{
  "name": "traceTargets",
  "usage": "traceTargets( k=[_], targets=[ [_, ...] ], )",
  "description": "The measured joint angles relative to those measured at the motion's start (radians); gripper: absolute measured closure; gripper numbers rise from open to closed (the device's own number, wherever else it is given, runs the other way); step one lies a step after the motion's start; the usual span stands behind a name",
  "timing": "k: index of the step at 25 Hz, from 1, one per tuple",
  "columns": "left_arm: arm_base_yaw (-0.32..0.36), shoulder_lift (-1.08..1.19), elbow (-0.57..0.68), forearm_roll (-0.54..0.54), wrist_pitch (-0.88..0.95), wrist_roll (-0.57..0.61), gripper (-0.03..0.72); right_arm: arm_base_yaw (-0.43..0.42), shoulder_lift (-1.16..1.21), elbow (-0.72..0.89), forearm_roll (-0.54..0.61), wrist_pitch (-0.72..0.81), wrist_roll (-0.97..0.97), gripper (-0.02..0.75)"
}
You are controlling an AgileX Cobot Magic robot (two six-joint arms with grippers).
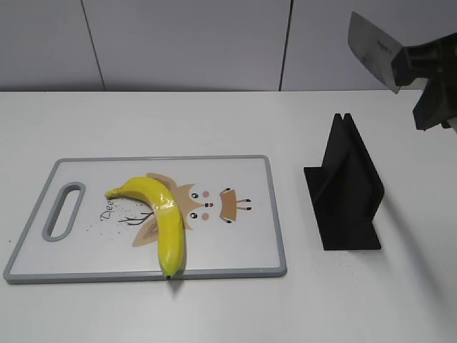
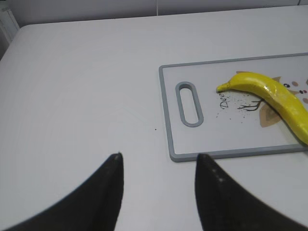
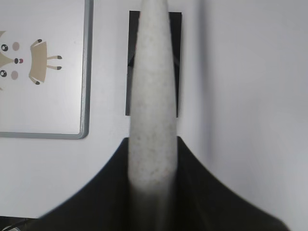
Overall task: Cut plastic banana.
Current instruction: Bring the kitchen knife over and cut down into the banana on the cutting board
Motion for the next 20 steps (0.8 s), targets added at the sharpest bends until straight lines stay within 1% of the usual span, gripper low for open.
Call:
traceTargets(
  k=[3,5,10,13,16,18,20],
  targets=[
    [0.000,0.000,0.000,0.000,0.000,0.000,0.216,0.000,-0.001,0.000,0.000,0.002,-0.001,0.548],
    [0.000,0.000,0.000,0.000,0.000,0.000,0.216,0.000,-0.001,0.000,0.006,0.002,-0.035,0.548],
    [0.000,0.000,0.000,0.000,0.000,0.000,0.213,0.000,-0.001,0.000,0.040,-0.038,-0.285,0.548],
    [0.000,0.027,0.000,-0.004,0.000,0.000,0.168,0.000,-0.001,0.000,0.067,-0.083,-0.437,0.548],
    [0.000,0.092,-0.004,-0.022,-0.013,0.000,0.088,0.000,0.004,0.000,0.095,-0.132,-0.567,0.548],
    [0.000,0.129,-0.017,-0.037,-0.045,0.012,0.065,0.000,0.013,0.000,0.116,-0.156,-0.671,0.548],
    [0.000,0.175,-0.034,-0.071,-0.101,0.054,0.061,0.000,0.030,-0.001,0.135,-0.167,-0.782,0.548]
  ],
)
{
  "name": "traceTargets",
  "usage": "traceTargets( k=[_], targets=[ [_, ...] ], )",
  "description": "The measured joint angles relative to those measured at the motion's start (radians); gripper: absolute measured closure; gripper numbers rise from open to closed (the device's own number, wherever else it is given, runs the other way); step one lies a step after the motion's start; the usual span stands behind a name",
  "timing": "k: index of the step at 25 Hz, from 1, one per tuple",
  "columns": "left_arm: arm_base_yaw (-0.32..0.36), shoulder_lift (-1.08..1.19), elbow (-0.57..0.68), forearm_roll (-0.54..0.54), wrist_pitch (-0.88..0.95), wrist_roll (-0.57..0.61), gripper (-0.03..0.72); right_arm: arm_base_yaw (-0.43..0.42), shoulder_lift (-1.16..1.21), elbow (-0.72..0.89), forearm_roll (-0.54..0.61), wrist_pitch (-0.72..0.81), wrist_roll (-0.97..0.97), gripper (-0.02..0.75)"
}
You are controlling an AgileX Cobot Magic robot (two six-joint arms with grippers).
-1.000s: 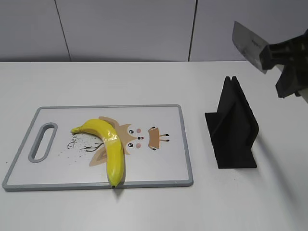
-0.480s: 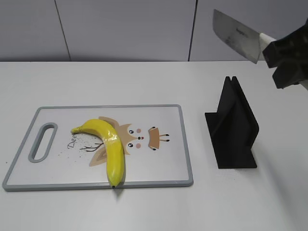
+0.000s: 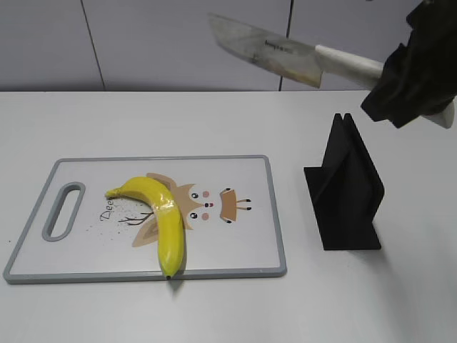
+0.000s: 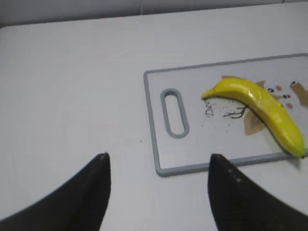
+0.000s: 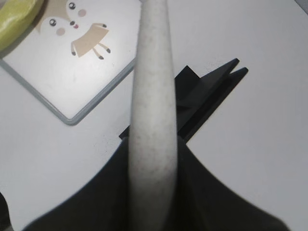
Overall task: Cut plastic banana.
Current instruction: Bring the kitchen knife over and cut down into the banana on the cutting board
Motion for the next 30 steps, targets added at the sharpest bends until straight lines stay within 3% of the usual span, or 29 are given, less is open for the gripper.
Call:
traceTargets(
  k=[6,10,17,22,26,30],
  targets=[
    [0.000,0.173,-0.034,-0.178,-0.126,0.246,0.073,0.000,0.088,-0.036,0.040,-0.002,-0.192,0.548],
    [-0.001,0.311,-0.064,-0.329,-0.158,0.448,0.083,0.000,0.155,-0.078,0.129,0.000,-0.428,0.548],
    [-0.036,0.572,-0.223,-0.489,-0.120,0.744,0.098,0.000,0.273,-0.181,0.236,0.069,-0.713,0.548],
    [-0.168,0.754,-0.382,-0.476,-0.033,0.846,0.099,0.000,0.360,-0.271,0.260,0.149,-0.815,0.548],
    [-0.282,0.915,-0.498,-0.364,0.018,0.857,0.099,0.000,0.417,-0.327,0.315,0.161,-0.865,0.548],
    [-0.324,1.084,-0.571,-0.266,0.027,0.860,0.100,0.000,0.444,-0.340,0.389,0.162,-0.931,0.548]
  ],
)
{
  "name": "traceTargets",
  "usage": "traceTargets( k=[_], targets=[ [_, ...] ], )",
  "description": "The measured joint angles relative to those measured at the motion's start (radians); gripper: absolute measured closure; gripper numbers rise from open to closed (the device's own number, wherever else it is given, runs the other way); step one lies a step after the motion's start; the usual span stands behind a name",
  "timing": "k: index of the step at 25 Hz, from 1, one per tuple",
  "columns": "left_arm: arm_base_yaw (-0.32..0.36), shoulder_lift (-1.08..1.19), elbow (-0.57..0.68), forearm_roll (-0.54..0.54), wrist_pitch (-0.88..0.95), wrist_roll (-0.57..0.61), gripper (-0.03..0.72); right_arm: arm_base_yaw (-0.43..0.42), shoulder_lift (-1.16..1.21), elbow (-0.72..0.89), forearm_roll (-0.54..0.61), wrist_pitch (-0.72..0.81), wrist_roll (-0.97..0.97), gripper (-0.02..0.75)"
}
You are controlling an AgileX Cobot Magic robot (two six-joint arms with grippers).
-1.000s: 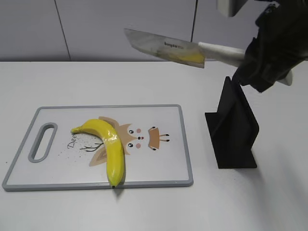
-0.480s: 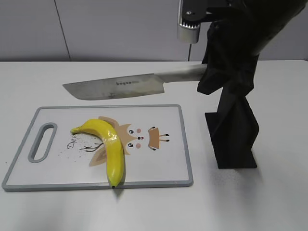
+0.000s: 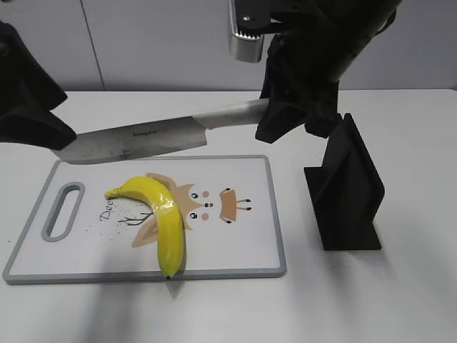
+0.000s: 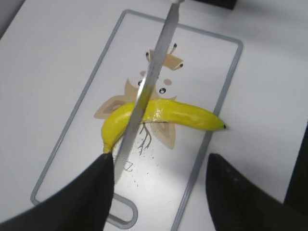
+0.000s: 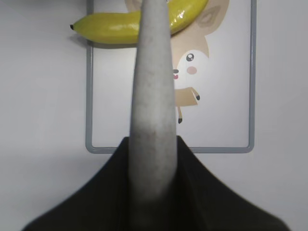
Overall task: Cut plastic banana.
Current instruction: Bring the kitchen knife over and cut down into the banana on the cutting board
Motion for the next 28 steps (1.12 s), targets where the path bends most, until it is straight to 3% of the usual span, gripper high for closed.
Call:
traceTargets(
  k=[10,12,15,17,28],
  targets=[
    [-0.001,0.265,-0.073,0.097,-0.021,0.000,0.122,0.000,0.008,-0.002,0.012,0.000,-0.019,0.548],
    [-0.001,0.278,-0.073,0.100,-0.029,0.000,0.208,0.000,0.009,-0.002,0.012,0.000,-0.019,0.548],
    [-0.001,0.282,-0.073,0.107,-0.031,0.001,0.534,0.000,0.020,-0.004,0.016,-0.004,-0.018,0.548],
    [-0.003,0.282,-0.073,0.118,-0.027,0.016,0.636,-0.001,0.033,-0.006,0.015,-0.013,-0.022,0.548],
    [-0.003,0.375,-0.073,0.117,-0.065,0.037,0.658,-0.002,0.111,-0.007,-0.017,-0.055,-0.033,0.548]
  ],
)
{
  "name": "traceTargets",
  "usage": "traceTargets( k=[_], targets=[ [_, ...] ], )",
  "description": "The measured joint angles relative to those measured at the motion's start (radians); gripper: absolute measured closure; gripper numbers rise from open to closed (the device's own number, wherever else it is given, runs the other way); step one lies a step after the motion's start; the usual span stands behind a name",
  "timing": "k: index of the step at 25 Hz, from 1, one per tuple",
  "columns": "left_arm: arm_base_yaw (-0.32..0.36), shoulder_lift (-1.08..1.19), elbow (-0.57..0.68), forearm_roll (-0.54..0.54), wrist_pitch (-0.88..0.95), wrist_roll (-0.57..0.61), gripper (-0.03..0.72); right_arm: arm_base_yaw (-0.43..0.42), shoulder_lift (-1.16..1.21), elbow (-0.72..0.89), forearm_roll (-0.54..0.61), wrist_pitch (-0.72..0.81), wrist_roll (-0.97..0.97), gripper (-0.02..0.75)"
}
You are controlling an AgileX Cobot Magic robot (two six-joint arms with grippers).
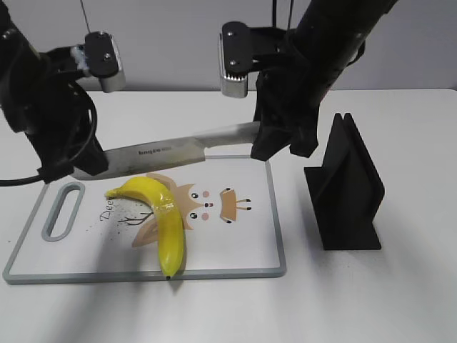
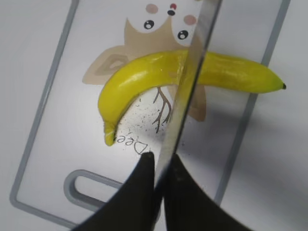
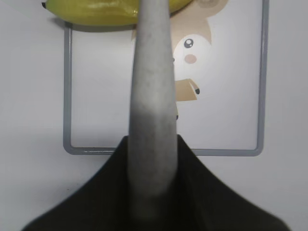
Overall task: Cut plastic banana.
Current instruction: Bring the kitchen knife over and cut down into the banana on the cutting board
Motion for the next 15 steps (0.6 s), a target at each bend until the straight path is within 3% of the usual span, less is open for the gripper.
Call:
traceTargets(
  k=[10,15],
  targets=[
    [0.005,0.283,-0.003,-0.067,-0.060,0.007,0.658,-0.004,0.250,-0.001,-0.063,-0.067,-0.003,0.547],
    [0.011,0.317,-0.030,-0.084,-0.031,-0.015,0.658,-0.011,0.289,-0.014,-0.080,-0.074,-0.008,0.545]
  ],
)
